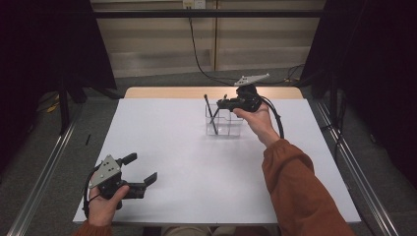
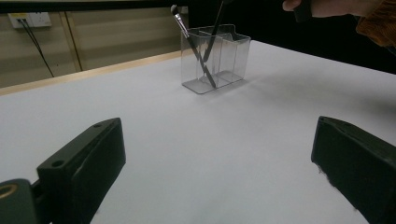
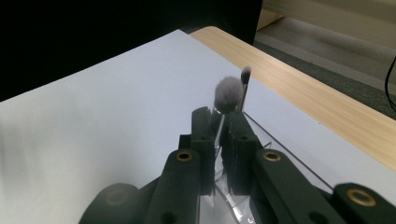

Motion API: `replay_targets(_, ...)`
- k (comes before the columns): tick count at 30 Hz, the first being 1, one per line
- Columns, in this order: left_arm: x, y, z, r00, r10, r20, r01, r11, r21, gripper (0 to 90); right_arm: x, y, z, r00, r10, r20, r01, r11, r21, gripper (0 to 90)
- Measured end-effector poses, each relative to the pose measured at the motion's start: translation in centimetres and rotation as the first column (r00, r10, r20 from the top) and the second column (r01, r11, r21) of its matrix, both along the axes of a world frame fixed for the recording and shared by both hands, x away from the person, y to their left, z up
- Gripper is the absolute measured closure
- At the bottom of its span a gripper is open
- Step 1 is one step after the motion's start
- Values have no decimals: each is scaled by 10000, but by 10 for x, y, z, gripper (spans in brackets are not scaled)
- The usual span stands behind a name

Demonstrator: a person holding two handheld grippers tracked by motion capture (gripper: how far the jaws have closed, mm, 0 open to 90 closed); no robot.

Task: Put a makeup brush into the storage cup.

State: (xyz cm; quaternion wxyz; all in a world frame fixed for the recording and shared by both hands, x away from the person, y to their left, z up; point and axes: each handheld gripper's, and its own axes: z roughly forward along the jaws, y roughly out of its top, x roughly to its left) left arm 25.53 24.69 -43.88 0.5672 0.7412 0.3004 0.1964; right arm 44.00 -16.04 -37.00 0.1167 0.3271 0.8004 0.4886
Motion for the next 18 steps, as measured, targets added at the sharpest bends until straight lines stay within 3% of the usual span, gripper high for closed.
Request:
replay_targets(14,1,0,0,10000,8,45,-8,9999,100,28,0,-5,-12,10000,-76,-59,78,9994,333,835)
replay_targets(18,1,0,-1,10000,11,-57,-11,10000,20,28,0,-6,-14,10000,-34,-45,36,9991,432,793)
